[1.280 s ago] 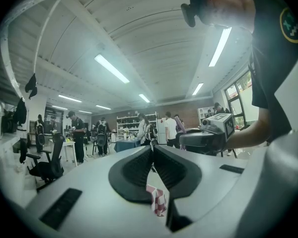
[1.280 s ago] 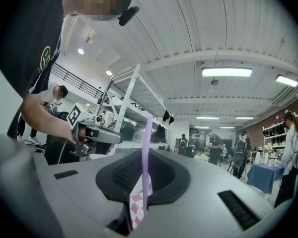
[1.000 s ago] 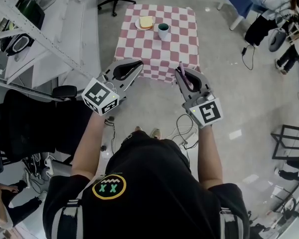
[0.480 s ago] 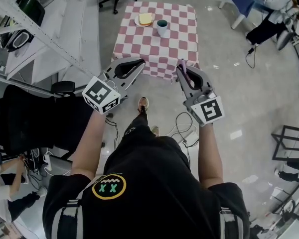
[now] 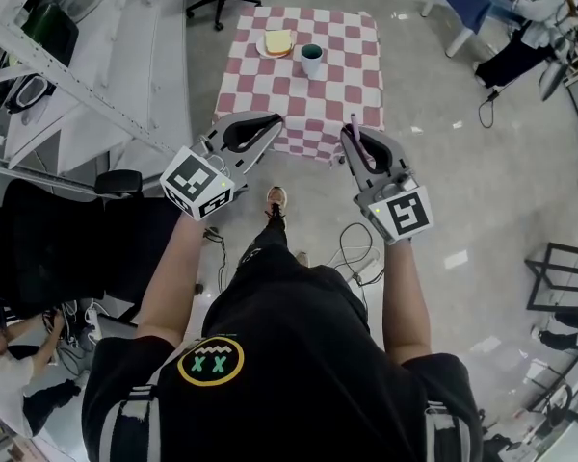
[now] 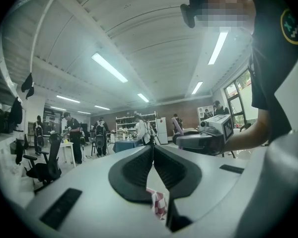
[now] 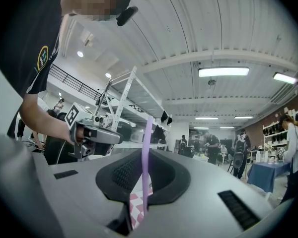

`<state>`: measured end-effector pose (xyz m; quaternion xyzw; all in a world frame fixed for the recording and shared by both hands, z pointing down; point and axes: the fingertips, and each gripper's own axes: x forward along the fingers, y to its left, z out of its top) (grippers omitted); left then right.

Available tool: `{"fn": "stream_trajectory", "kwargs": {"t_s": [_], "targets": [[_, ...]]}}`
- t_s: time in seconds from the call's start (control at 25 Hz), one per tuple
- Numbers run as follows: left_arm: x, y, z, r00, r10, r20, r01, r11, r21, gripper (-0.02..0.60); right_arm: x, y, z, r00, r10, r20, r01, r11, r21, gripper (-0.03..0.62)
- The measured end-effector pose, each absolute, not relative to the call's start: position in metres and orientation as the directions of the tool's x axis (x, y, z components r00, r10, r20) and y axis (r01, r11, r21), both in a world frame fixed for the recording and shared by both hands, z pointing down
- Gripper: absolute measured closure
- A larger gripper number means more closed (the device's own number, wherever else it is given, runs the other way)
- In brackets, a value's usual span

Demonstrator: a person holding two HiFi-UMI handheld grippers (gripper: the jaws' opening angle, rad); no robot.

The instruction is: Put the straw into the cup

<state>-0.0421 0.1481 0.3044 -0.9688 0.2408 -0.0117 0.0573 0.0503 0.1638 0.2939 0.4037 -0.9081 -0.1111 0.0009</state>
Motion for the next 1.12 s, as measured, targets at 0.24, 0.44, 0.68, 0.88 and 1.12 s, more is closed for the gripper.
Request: {"fn": "stream_trajectory", "kwargs": {"t_s": [0.24,0.44,0.68,0.88,1.12], "targets": [[-0.042,0.112,0.311,0.889,-0.458,-0.005,-0.456,-0.884,-0.105,0.552,0.045,0.13,0.3,-0.674,-0.735,-0.073,-0.732,0.652,0.197,0.551],[-0.041,0.076,0.319,0.892,-0.453,0.002,-0.451,-0.888,-0.088,0.552,0.042,0.093,0.307,-0.676,-0.735,-0.06,-0.731,0.657,0.184,0.551],[-0.041,0.024,0.327,0.891,-0.454,0.007,-0.453,-0.889,-0.066,0.552,0.041,0.042,0.312,-0.678,-0.733,-0.047,-0.728,0.662,0.178,0.551],[-0.042,-0.02,0.332,0.894,-0.448,0.005,-0.448,-0.893,-0.048,0.552,0.039,0.0,0.314,-0.671,-0.741,-0.03,-0.733,0.656,0.18,0.551],[-0.04,-0.073,0.331,0.904,-0.427,0.004,-0.427,-0.904,-0.037,0.552,0.036,-0.052,0.31,-0.656,-0.755,-0.022,-0.745,0.642,0.179,0.551]]}}
